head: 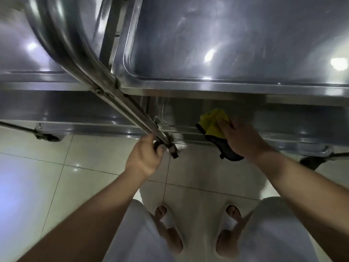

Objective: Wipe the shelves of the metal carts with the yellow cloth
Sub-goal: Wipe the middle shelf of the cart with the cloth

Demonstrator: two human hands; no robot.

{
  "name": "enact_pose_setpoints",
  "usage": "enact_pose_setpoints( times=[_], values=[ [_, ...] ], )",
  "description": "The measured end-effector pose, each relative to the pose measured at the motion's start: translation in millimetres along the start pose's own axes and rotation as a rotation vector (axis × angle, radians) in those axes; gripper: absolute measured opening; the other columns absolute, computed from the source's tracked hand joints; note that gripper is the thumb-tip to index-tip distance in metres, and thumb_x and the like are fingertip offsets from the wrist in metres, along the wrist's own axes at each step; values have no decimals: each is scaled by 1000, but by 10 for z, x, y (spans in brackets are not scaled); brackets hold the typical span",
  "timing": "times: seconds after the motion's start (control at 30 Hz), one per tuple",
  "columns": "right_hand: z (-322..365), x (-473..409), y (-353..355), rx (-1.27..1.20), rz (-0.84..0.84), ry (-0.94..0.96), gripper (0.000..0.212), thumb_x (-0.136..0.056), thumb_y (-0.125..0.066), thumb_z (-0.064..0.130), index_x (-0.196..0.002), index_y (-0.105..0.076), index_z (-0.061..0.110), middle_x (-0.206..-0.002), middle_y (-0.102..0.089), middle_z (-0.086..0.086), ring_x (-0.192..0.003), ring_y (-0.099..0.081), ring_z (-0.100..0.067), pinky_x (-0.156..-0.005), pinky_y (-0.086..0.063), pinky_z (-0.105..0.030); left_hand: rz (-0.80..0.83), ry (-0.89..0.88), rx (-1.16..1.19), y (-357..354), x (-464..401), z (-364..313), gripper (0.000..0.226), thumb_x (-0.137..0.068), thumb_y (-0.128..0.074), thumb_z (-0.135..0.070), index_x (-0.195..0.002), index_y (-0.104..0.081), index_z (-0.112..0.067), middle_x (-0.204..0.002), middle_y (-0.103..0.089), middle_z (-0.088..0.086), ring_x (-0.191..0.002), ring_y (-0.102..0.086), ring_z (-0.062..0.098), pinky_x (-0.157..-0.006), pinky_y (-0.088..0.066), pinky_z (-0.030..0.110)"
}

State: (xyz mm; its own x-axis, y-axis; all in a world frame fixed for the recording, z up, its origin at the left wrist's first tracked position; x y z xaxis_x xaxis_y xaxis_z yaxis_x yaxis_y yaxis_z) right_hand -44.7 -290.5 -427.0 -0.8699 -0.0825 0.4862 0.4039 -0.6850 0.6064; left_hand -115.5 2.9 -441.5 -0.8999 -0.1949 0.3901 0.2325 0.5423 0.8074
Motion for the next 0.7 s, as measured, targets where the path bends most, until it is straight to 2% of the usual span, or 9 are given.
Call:
enact_pose_setpoints(
  times=[0.1, 0.17, 0.23, 0.3, 0.33, 0.43, 0.57, 0.63, 0.7],
  values=[
    [112, -272, 12, -39, -77, 67, 47, -106, -40, 53, -117, -63, 13, -87, -58, 4, -95, -62, -28, -78, -37, -30, -104, -80, -21, -147, -160, 48, 27, -94, -55, -41, -117, -61, -27, -114, -66, -1, -107, -64, 22, -90, -54, 40],
    [224, -426, 46, -80, -158, 128, 46, -108, -42, 48, -131, -61, 13, -101, -57, 7, -104, -62, -24, -80, -34, -25, -271, -85, 36, -131, -243, 125, 13, -98, -58, -38, -104, -61, -26, -103, -65, -7, -99, -64, 15, -87, -54, 39],
    [348, -558, 38, -63, -243, 226, 48, -107, -42, 50, -134, -58, 14, -105, -60, 2, -110, -64, -30, -80, -38, -27, -446, -70, 190, -55, -289, 207, 13, -99, -63, -34, -100, -57, -23, -96, -63, -10, -90, -64, 9, -83, -53, 34],
    [467, -677, -51, 36, -299, 304, 52, -107, -36, 54, -138, -55, 17, -111, -66, -7, -110, -64, -35, -81, -44, -34, -528, -19, 392, -7, -315, 273, 16, -98, -66, -37, -104, -54, -29, -96, -64, -14, -88, -64, 4, -77, -51, 27],
    [524, -722, -114, 116, -341, 356, 53, -107, -33, 56, -135, -55, 17, -109, -67, -9, -103, -65, -36, -79, -45, -36, -553, -8, 450, -9, -324, 293, 15, -98, -66, -38, -105, -53, -35, -96, -65, -16, -89, -65, 1, -76, -50, 23],
    [701, -760, -409, 287, -443, 569, 45, -107, -34, 54, -118, -56, 16, -101, -65, -14, -90, -64, -39, -70, -44, -38, -621, -48, 436, -52, -334, 321, 11, -101, -62, -38, -105, -56, -46, -101, -67, -23, -95, -64, -6, -80, -48, 14],
    [728, -721, -1026, 489, -387, 730, 40, -105, -40, 52, -111, -62, 20, -91, -69, -10, -81, -66, -35, -62, -47, -37, -661, -118, 419, -134, -404, 393, 33, -102, -58, -37, -134, -61, -31, -120, -70, -19, -112, -64, -4, -95, -49, 20],
    [698, -688, -1250, 535, -380, 867, 35, -104, -49, 45, -109, -70, 17, -91, -73, -8, -87, -69, -31, -68, -52, -39, -689, -138, 459, -136, -460, 398, 36, -101, -58, -36, -136, -60, -28, -120, -72, -16, -112, -66, -2, -95, -51, 22],
    [624, -735, -1379, 546, -316, 912, 38, -103, -51, 43, -121, -70, 15, -108, -76, -8, -108, -69, -33, -88, -54, -47, -707, -161, 522, -137, -491, 375, 35, -102, -60, -30, -136, -62, -22, -117, -74, -12, -109, -67, -4, -94, -52, 18]
  ],
)
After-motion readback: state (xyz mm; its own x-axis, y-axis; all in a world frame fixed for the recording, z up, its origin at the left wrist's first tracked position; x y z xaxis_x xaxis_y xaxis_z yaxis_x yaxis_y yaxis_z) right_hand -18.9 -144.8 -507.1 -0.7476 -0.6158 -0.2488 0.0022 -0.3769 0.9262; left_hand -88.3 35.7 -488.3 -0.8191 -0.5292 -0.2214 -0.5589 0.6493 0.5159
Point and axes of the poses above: each hand's wrist, its own x-axis away from the middle knuckle, its own y-axis out of the back of the hand, z = x × y, the point moved 7 cm from there along -x, towards the middle knuckle
